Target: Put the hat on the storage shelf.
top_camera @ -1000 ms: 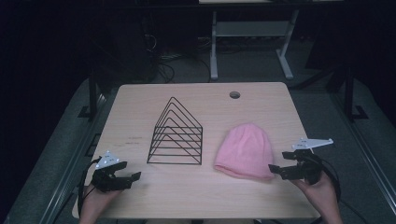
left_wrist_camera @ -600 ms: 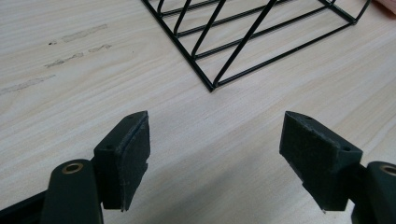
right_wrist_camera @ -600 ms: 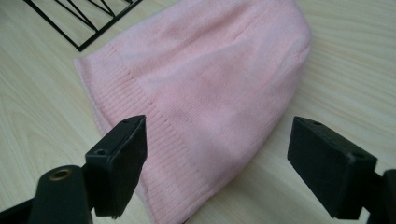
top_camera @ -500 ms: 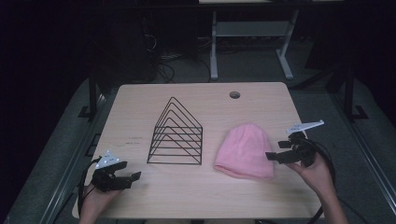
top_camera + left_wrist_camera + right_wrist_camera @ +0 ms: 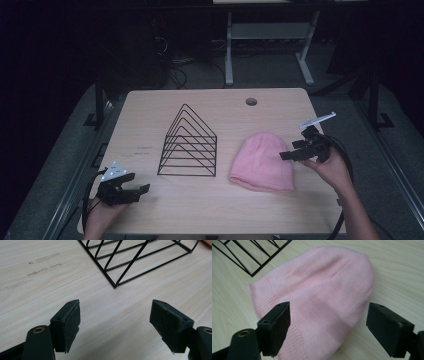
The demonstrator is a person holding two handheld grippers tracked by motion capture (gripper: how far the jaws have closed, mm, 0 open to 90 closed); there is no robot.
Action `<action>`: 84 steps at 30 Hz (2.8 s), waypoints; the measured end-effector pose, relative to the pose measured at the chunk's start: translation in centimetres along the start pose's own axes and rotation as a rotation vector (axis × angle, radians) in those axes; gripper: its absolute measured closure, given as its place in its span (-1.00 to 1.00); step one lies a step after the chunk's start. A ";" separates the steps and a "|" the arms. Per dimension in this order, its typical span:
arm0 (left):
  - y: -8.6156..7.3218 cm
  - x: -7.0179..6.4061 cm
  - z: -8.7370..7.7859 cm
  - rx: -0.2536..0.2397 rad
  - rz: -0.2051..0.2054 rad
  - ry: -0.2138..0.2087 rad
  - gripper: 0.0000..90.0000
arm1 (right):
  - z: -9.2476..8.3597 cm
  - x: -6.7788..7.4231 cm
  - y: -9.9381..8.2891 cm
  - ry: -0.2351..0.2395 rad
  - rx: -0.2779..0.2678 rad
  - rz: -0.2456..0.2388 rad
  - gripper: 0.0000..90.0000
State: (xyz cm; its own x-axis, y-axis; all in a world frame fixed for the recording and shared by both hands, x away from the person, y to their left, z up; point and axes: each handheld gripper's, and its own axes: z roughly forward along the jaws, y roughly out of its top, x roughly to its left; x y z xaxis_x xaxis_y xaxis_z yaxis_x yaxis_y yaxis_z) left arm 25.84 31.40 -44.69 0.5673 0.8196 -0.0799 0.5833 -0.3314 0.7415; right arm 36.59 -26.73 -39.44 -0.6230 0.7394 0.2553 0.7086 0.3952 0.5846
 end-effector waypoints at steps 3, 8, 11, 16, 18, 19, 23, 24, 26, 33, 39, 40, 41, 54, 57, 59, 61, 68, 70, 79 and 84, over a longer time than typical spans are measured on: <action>0.0 0.1 0.0 0.001 -0.006 -0.002 -0.45 | 0.4 -0.6 1.1 0.011 0.009 0.008 -0.59; 0.0 0.1 0.0 -0.002 -0.002 -0.001 -0.45 | 1.0 -1.3 2.0 0.026 0.014 0.028 -0.59; 0.0 0.1 -0.1 0.003 0.006 0.001 -0.45 | 1.7 -1.9 2.8 0.023 0.034 0.031 -0.58; 0.0 0.2 0.0 0.001 0.000 -0.001 -0.45 | 2.5 -2.5 3.8 0.005 0.052 0.043 -0.56; 0.0 0.2 -0.1 -0.001 0.002 0.000 -0.45 | 3.2 -3.0 4.2 -0.008 0.072 0.053 -0.55; 0.0 0.1 -0.1 -0.002 0.004 -0.001 -0.45 | 3.4 -3.1 4.3 -0.012 0.076 0.057 -0.55; -0.1 0.2 0.0 0.001 0.002 -0.001 -0.45 | 4.7 -3.8 4.2 -0.019 0.085 0.080 -0.50; -0.1 0.2 0.0 0.001 0.003 -0.002 -0.45 | 4.9 -4.0 4.2 -0.021 0.085 0.081 -0.49; 0.0 0.3 0.0 0.001 0.004 -0.002 -0.45 | 5.3 -4.1 4.4 -0.052 0.086 0.074 -0.33; 0.0 0.3 0.1 0.006 0.010 -0.005 -0.45 | 6.4 -4.9 4.7 -0.058 0.103 0.098 -0.19; 0.1 0.3 0.2 0.011 0.013 -0.005 -0.45 | 7.6 -5.2 4.6 -0.040 0.143 0.121 -0.03; 0.1 0.2 0.2 0.012 0.012 -0.007 -0.45 | 7.9 -5.2 4.6 -0.035 0.153 0.129 0.00; 0.1 0.2 0.2 0.012 0.013 -0.008 -0.45 | 8.1 -5.2 4.5 -0.031 0.160 0.134 0.00; 0.0 0.3 0.1 -0.004 -0.003 -0.008 -0.45 | 8.8 -5.0 4.3 0.001 0.178 0.167 0.50; 0.0 0.3 0.1 -0.007 -0.007 -0.011 -0.45 | 8.6 -5.1 4.2 0.019 0.170 0.179 0.63; 0.0 0.3 0.0 -0.003 -0.008 -0.013 -0.45 | 8.5 -5.2 4.2 0.033 0.160 0.179 0.66; 0.0 0.4 0.0 0.002 -0.006 -0.012 -0.45 | 8.2 -5.1 4.2 0.047 0.159 0.178 0.67; 0.0 0.5 0.2 0.007 -0.006 -0.027 -0.44 | 6.6 -5.3 4.2 0.098 0.124 0.183 0.70; 0.1 0.5 0.2 0.003 -0.019 -0.039 -0.45 | 6.2 -5.1 4.3 0.105 0.105 0.170 0.70; 0.4 0.4 -0.4 -0.013 -0.025 -0.052 -0.45 | 3.9 -4.3 4.7 0.144 0.029 0.131 0.72; 0.7 0.4 -0.3 -0.010 -0.017 -0.066 -0.45 | 2.0 -4.0 5.0 0.156 0.002 0.136 0.72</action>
State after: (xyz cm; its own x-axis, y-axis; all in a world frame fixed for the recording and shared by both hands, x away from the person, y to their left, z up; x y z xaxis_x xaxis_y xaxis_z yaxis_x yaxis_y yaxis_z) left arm 26.28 31.68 -44.02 0.5946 0.7925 -0.1356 0.5871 -0.3128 0.7466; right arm 43.27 -26.63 -39.06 -0.5652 0.6926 0.4481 0.7903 0.2988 0.5349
